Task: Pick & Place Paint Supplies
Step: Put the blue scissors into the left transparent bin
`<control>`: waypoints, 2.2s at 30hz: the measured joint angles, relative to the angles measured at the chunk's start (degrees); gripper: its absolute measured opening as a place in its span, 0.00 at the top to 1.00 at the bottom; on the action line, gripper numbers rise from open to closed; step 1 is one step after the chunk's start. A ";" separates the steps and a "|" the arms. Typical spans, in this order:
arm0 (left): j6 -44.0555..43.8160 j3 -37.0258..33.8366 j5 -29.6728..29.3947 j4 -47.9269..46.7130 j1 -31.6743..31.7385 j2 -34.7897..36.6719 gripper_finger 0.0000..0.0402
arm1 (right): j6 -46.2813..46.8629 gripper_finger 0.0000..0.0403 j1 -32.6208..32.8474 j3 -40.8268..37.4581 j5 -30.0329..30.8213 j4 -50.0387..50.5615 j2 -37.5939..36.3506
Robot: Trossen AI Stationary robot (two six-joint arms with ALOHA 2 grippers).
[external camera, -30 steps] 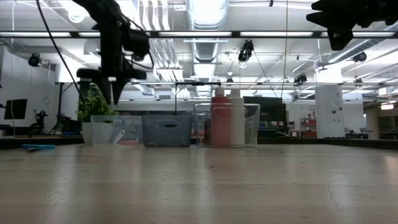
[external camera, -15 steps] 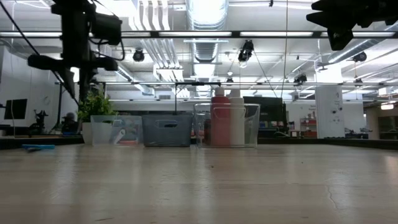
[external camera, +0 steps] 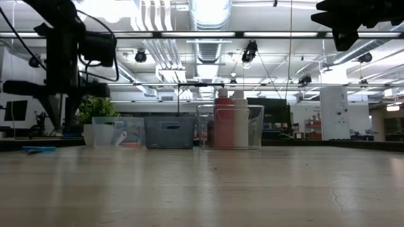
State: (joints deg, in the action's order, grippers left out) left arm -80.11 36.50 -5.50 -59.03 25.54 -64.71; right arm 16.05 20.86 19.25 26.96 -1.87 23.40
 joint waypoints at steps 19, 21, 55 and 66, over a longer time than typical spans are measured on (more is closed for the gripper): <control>0.58 -11.03 0.79 11.15 0.04 0.00 0.76 | 0.00 0.71 -0.02 0.00 0.00 0.00 0.00; 0.58 -12.19 0.77 12.68 0.04 0.10 0.76 | 0.00 0.71 -0.02 0.00 0.00 0.00 0.00; 3.60 -6.19 4.23 8.83 0.06 -0.09 0.98 | 0.00 0.71 -0.01 0.00 0.00 0.00 0.00; 8.54 8.57 1.02 -3.64 0.07 -0.04 0.98 | 0.00 0.71 -0.01 0.00 0.00 0.00 0.00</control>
State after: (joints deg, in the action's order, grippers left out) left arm -71.57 45.07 -4.47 -62.68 25.61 -64.75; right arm 16.05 20.85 19.25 26.96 -1.87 23.40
